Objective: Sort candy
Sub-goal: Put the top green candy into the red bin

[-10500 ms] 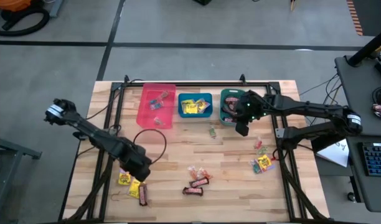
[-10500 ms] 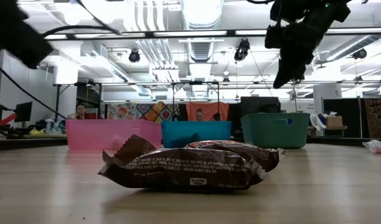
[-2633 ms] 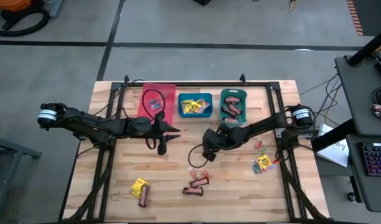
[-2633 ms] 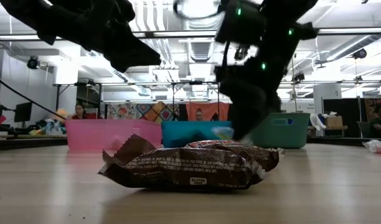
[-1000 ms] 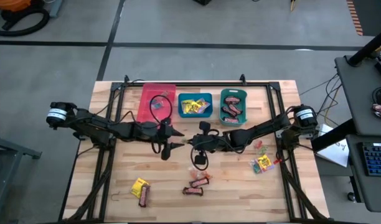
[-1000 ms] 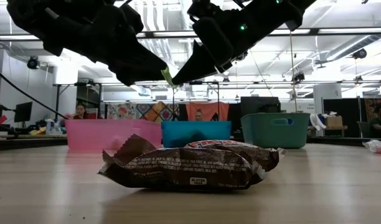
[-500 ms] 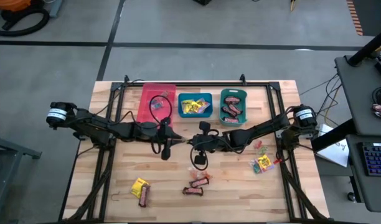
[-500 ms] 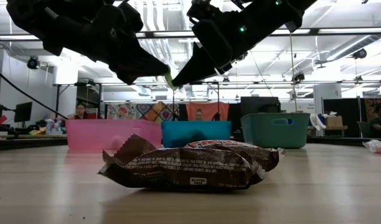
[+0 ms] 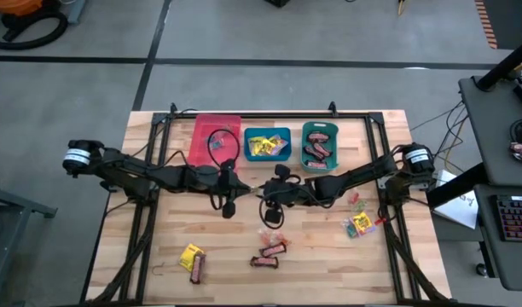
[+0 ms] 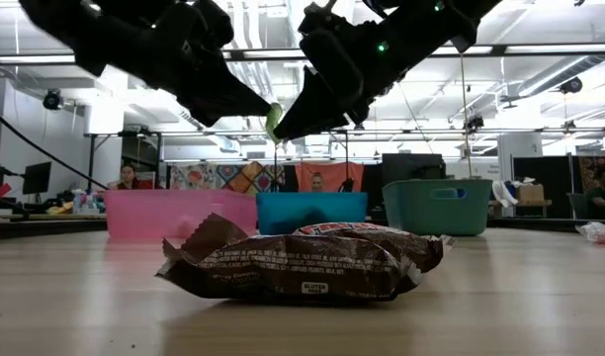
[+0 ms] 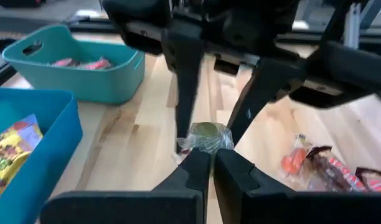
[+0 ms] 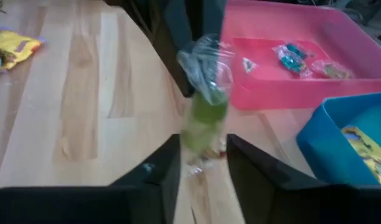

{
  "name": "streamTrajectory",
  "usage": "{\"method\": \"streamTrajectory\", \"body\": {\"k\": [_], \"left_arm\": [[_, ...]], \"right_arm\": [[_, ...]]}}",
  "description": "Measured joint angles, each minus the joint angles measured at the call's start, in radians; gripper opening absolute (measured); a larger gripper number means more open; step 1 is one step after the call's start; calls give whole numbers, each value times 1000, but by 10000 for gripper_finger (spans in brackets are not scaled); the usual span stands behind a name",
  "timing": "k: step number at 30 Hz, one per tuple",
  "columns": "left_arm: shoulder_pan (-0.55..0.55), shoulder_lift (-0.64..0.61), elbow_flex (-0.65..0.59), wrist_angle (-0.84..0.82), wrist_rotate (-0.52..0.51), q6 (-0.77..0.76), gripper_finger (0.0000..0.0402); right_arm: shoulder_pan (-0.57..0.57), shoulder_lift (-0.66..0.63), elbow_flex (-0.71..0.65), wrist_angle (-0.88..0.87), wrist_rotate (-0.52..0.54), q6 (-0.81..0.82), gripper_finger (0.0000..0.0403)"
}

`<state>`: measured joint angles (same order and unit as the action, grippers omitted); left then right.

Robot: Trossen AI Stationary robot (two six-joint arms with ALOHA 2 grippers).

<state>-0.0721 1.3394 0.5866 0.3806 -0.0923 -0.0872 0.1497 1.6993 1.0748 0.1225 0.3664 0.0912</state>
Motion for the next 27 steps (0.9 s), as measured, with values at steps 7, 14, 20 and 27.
{"method": "streamTrajectory", "body": {"k": [7, 14, 20, 27], "left_arm": [[26, -12, 207, -545, -110, 20, 0], [100, -12, 448, -1136, -331, 120, 0], [341, -14, 499, -1183, -244, 320, 0], [659, 27, 425, -963, 100, 424, 0]], "right_arm": [[-6, -58, 0, -81, 0, 21, 192], [-6, -108, 1, -154, 1, 57, 203], [-6, -108, 1, -163, 0, 73, 203], [-6, -108, 1, -207, 0, 110, 203]]}}
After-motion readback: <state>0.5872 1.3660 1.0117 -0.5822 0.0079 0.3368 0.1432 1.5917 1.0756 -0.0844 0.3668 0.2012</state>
